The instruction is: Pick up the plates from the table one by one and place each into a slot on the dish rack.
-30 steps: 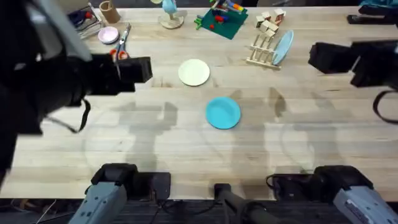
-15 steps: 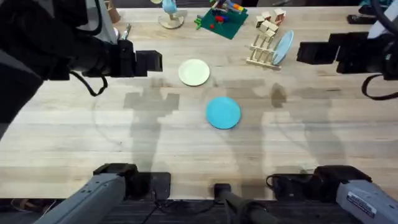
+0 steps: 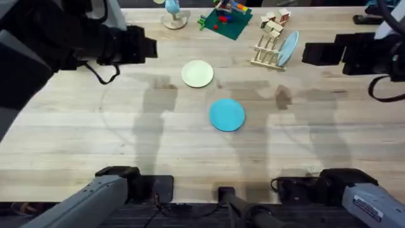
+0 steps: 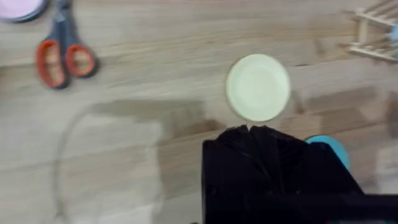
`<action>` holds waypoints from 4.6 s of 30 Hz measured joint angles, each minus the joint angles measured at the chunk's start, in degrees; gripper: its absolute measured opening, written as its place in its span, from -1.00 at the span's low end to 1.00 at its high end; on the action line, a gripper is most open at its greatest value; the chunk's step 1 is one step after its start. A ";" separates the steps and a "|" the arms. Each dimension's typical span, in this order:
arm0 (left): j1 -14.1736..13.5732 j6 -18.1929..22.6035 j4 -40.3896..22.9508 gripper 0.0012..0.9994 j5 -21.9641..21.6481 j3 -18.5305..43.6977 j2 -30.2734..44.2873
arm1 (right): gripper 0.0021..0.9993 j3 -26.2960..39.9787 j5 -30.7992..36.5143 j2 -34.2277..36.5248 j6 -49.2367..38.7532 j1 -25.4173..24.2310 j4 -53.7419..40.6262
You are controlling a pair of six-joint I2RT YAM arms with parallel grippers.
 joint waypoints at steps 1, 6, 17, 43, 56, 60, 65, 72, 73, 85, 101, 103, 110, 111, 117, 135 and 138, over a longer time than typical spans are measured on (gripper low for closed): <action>0.00 0.07 0.85 -0.92 2.14 0.07 0.53 | 0.99 0.00 0.00 0.00 0.00 0.00 0.01; 0.00 0.34 4.75 -0.92 11.87 0.26 5.09 | 0.99 0.02 0.01 0.01 0.00 0.00 -0.04; 1.93 0.42 14.92 -0.93 28.21 0.26 20.42 | 0.99 0.04 0.02 0.01 0.01 0.00 -0.06; 5.29 0.17 22.08 -0.92 38.49 0.28 42.00 | 0.99 0.09 0.02 0.02 0.00 0.00 -0.10; 4.66 0.17 22.21 -0.92 38.21 0.28 42.93 | 0.99 0.09 0.00 1.03 0.00 0.00 -0.30; 4.66 0.17 22.45 -0.92 39.08 0.68 44.56 | 0.99 0.09 0.00 1.03 0.02 0.00 -0.30; 4.66 0.17 23.09 -0.92 41.09 1.59 46.85 | 0.99 0.09 0.00 1.03 0.00 0.00 -0.32; 4.68 0.22 23.15 -0.92 43.02 2.12 48.07 | 0.99 0.09 0.00 1.03 0.00 0.00 -0.32; 4.68 0.23 23.20 -0.92 43.02 2.12 48.08 | 0.99 0.09 0.00 1.03 0.00 0.00 -0.32; 4.68 0.24 23.09 -0.92 43.02 2.12 48.07 | 0.99 0.13 -11.33 4.12 4.15 0.11 1.58; 4.68 0.26 23.06 -0.92 43.00 2.12 48.07 | 0.99 0.20 -20.00 25.00 17.66 14.30 23.08; 4.68 0.26 23.06 -0.92 43.00 2.12 48.07 | 0.99 0.20 -20.16 27.87 19.84 15.74 26.34; 4.68 0.26 23.04 -0.92 43.00 2.12 48.07 | 0.99 0.22 -20.52 37.68 27.42 20.20 37.58; 4.68 0.26 23.04 -0.92 43.00 2.12 48.07 | 0.99 0.22 -20.55 38.83 28.36 20.81 38.88; 4.68 0.24 23.04 -0.92 43.02 2.12 48.07 | 0.99 0.24 -19.62 44.70 34.21 23.67 43.82; 4.68 0.26 23.04 -0.92 43.00 2.12 48.07 | 0.73 0.31 -17.62 51.40 44.69 27.99 52.04; 4.68 0.26 23.04 -0.92 43.00 2.12 48.07 | 0.46 0.31 -17.30 51.78 45.61 28.44 52.66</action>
